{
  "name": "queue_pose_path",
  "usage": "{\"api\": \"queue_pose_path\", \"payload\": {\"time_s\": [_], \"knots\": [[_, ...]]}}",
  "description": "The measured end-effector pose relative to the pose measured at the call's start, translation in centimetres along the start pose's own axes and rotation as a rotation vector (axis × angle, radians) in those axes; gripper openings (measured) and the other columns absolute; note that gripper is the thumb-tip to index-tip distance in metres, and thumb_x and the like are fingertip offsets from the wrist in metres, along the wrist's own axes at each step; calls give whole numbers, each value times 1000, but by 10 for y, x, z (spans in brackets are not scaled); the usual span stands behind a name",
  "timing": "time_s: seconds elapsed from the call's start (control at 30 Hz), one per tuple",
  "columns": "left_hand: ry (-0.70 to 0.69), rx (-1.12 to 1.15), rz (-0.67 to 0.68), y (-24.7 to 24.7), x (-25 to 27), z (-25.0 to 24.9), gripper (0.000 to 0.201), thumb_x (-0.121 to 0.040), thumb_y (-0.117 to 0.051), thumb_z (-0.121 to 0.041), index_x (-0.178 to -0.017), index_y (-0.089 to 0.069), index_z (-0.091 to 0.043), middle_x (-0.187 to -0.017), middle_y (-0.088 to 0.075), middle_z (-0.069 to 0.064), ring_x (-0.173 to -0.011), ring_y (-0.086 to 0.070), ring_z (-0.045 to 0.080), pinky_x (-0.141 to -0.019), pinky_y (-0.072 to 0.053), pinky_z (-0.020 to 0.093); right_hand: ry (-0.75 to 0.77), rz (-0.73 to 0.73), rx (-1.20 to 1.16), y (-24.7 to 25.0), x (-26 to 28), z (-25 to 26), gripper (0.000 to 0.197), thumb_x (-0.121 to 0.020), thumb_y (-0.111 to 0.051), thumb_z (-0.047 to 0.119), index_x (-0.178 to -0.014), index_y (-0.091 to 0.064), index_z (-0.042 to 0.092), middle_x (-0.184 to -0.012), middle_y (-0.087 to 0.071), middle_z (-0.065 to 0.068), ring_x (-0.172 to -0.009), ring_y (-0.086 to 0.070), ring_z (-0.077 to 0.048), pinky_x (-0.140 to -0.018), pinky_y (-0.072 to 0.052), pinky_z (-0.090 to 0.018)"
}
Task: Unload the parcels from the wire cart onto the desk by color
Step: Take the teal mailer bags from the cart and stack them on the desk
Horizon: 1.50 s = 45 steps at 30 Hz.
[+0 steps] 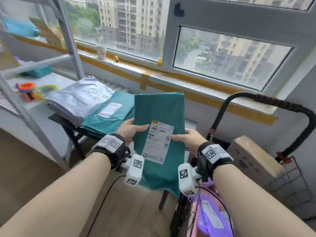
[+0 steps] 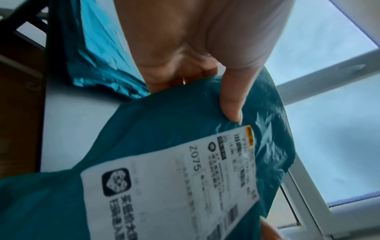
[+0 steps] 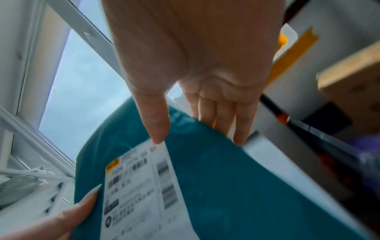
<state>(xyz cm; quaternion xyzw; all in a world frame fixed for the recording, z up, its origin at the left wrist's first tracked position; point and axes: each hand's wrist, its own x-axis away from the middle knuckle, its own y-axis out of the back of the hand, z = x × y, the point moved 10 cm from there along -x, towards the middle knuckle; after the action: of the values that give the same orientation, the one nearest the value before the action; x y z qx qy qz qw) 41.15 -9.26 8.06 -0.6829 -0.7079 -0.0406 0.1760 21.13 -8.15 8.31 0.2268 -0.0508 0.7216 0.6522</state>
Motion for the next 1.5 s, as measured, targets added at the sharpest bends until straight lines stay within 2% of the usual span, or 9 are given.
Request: {"api": "queue_pose_path", "payload": {"time_s": [0.07, 0.27, 0.5, 0.67, 0.8, 1.0, 1.1, 1.2, 1.5], "knots": [[-6, -15, -35, 41, 4, -6, 37, -81, -64, 5, -117, -59, -1, -96, -68, 13, -78, -64, 25, -80, -54, 38, -11, 60, -43, -44, -1, 6, 29, -84, -62, -6, -113, -60, -2, -101, -64, -14, -72, -64, -17, -53, -56, -22], [-56, 16, -124, 129, 10, -21, 35, -87, -64, -16, -120, -57, -6, -107, -67, 14, -83, -65, 24, -76, -56, 36, 57, 52, -56, -123, -17, 47, 16, -83, -61, -9, -90, -64, 5, -109, -67, -20, -94, -66, -35, -86, -54, -46], [-86, -123, -200, 209, -3, -47, 40, -93, -57, -18, -132, -45, -17, -117, -55, 6, -111, -55, 20, -94, -44, 36, 95, -28, -107, -183, -71, 91, 15, -85, -58, -8, -84, -60, 7, -111, -65, -23, -99, -64, -38, -91, -50, -53], [-86, -195, -251, 252, -41, -57, 35, -94, -54, -14, -129, -50, -13, -115, -56, 6, -104, -54, 18, -89, -43, 33, 132, -221, -92, -186, -134, 113, 7, -85, -58, -3, -88, -56, 4, -114, -63, -22, -105, -62, -36, -94, -49, -49], [-60, -269, -313, 284, -97, -61, 30, -94, -53, -11, -124, -54, -10, -111, -57, 8, -98, -53, 18, -67, -44, 23, 12, -264, 253, -173, -194, 124, 37, -97, -47, 18, -129, -52, 0, -137, -50, -17, -127, -47, -29, -87, -42, -25], [1, -441, -281, 290, -212, -80, 31, -92, -55, -11, -122, -59, -8, -100, -61, 7, -92, -55, 17, -69, -44, 22, -98, -59, 503, -204, -271, 119, 40, -101, -39, 20, -134, -49, 0, -143, -45, -17, -131, -43, -29, -106, -34, -29], [10, -491, -247, 280, -263, -88, 32, -89, -59, -9, -121, -58, -8, -117, -61, 12, -107, -57, 24, -91, -43, 29, -128, -7, 375, -220, -310, 110, 42, -97, -46, 20, -133, -49, -3, -140, -47, -19, -130, -44, -30, -107, -37, -33], [52, -580, -166, 268, -297, -74, 42, -87, -61, -7, -128, -53, -9, -131, -53, 12, -120, -52, 24, -92, -41, 29, -221, 4, 338, -232, -339, 83, 43, -95, -50, 18, -132, -50, -4, -138, -49, -19, -129, -46, -31, -107, -38, -34], [111, -836, 19, 242, -339, -40, 82, -76, -75, -12, -145, -33, -24, -146, -40, 3, -133, -40, 19, -108, -34, 31, -383, -275, 399, -202, -352, 61, 52, -68, -81, 33, -109, -57, 10, -114, -63, -8, -104, -61, -27, -79, -46, -31]]}}
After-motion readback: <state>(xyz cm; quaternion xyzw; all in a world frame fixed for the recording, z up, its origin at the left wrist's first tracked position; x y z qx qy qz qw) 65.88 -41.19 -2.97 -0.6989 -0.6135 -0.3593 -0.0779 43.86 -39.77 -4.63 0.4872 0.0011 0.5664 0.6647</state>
